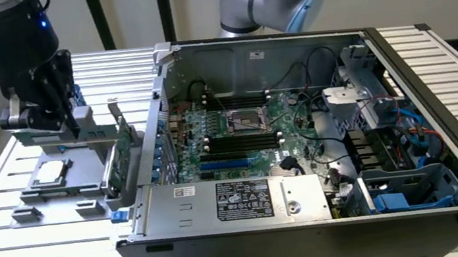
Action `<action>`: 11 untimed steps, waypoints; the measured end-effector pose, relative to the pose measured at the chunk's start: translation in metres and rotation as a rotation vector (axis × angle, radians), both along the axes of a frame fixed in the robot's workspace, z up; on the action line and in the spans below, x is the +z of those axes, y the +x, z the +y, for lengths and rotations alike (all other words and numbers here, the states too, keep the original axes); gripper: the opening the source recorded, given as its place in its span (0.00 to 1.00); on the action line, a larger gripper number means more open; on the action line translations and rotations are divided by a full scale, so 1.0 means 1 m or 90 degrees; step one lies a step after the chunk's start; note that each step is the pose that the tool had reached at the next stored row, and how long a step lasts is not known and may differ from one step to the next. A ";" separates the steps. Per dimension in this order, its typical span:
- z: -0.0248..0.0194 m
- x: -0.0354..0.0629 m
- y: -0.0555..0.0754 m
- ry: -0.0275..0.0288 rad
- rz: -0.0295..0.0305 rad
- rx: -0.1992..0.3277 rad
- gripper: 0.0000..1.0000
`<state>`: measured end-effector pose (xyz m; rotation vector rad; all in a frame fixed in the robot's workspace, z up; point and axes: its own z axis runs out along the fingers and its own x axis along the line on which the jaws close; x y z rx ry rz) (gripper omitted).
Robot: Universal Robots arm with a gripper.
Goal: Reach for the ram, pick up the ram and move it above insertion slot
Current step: 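Pick up the ram and move it above insertion slot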
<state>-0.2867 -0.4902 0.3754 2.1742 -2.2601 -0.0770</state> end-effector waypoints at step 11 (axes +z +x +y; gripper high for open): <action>0.0065 0.0250 0.035 0.0014 0.0000 0.000 0.14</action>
